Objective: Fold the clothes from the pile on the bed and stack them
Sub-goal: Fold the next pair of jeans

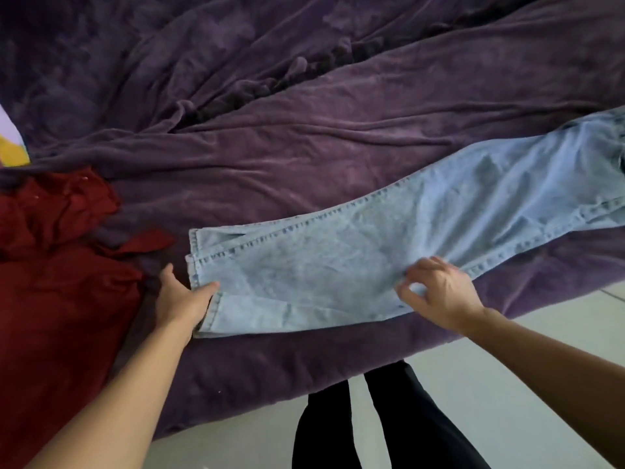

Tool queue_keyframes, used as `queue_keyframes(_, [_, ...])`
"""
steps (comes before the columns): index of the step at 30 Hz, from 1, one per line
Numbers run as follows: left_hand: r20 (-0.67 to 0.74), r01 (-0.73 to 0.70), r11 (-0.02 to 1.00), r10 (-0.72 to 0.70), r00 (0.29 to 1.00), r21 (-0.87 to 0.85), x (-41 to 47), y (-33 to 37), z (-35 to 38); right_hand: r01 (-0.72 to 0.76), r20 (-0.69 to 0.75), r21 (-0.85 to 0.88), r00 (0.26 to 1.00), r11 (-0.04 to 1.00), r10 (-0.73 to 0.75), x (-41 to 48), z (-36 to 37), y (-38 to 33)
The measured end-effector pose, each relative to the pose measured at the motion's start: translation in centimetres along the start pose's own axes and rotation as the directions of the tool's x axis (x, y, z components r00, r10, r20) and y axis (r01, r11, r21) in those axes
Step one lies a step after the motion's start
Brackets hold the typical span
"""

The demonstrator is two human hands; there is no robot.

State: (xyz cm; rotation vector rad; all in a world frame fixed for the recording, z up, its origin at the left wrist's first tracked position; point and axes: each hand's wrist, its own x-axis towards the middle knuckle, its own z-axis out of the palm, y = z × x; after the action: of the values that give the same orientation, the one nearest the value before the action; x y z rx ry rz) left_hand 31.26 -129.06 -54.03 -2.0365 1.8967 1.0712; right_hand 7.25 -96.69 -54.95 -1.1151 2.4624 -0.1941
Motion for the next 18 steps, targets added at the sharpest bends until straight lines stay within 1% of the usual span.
queue_keyframes(1, [-0.029,0.024,1.000,-0.024,0.999,-0.003,-0.3,0.0,0.4,0.041,-0.115,0.016,0.993,0.999,-0.039,1.0,0.3,-1.3])
queue_keyframes(2, [-0.037,0.064,0.997,-0.065,0.997,-0.031,-0.3,0.1,0.8,0.053,-0.167,0.019,0.985,0.998,-0.049,2.0,0.9,-2.5])
queue_keyframes(3, [-0.007,0.109,0.989,-0.110,0.994,-0.100,-0.4,0.4,1.0,0.037,-0.111,0.017,0.993,0.999,-0.035,3.1,1.5,-3.7])
queue_keyframes(4, [0.060,0.164,0.965,-0.155,0.986,-0.206,-0.3,0.6,1.1,0.010,0.001,-0.004,1.000,1.000,-0.010,3.9,2.3,-5.0])
queue_keyframes(5, [0.155,0.217,0.935,-0.179,0.972,-0.282,-0.5,0.9,1.0,-0.012,0.130,-0.053,0.991,0.999,0.019,4.4,3.3,-5.9])
queue_keyframes(6, [0.245,0.262,0.910,-0.187,0.951,-0.323,-0.5,0.9,0.7,-0.014,0.222,-0.111,0.974,0.994,0.038,4.9,4.4,-6.6])
queue_keyframes(7, [0.296,0.278,0.899,-0.178,0.939,-0.339,-0.4,0.9,0.5,-0.006,0.264,-0.154,0.963,0.988,0.047,5.2,5.2,-6.9])
queue_keyframes(8, [0.299,0.263,0.897,-0.157,0.941,-0.355,-0.2,0.7,0.2,-0.002,0.273,-0.176,0.961,0.984,0.051,5.5,5.6,-7.0])
queue_keyframes(10, [0.207,0.171,0.903,-0.095,0.974,-0.393,0.3,0.7,-0.7,-0.006,0.282,-0.182,0.958,0.983,0.058,6.0,5.8,-6.8])
queue_keyframes(11, [0.144,0.109,0.916,-0.058,0.988,-0.385,0.3,1.1,-1.1,-0.006,0.295,-0.176,0.954,0.984,0.058,6.2,5.5,-6.7])
queue_keyframes(13, [0.094,0.018,0.940,0.015,0.995,-0.340,-0.1,2.7,-1.9,-0.014,0.303,-0.128,0.952,0.992,0.053,6.2,4.3,-6.1])
queue_keyframes(14, [0.105,-0.018,0.945,0.055,0.993,-0.327,-0.6,3.9,-2.2,-0.042,0.283,-0.085,0.957,0.996,0.065,6.2,3.5,-5.5])
queue_keyframes(16, [0.194,-0.100,0.948,0.164,0.967,-0.301,-2.7,6.9,-2.7,-0.127,0.185,0.024,0.975,0.992,0.120,5.5,1.5,-3.6])
queue_keyframes(18, [0.321,-0.195,0.928,0.298,0.899,-0.317,-5.8,10.7,-2.3,-0.199,0.071,0.095,0.979,0.975,0.193,4.2,-0.6,-0.6])
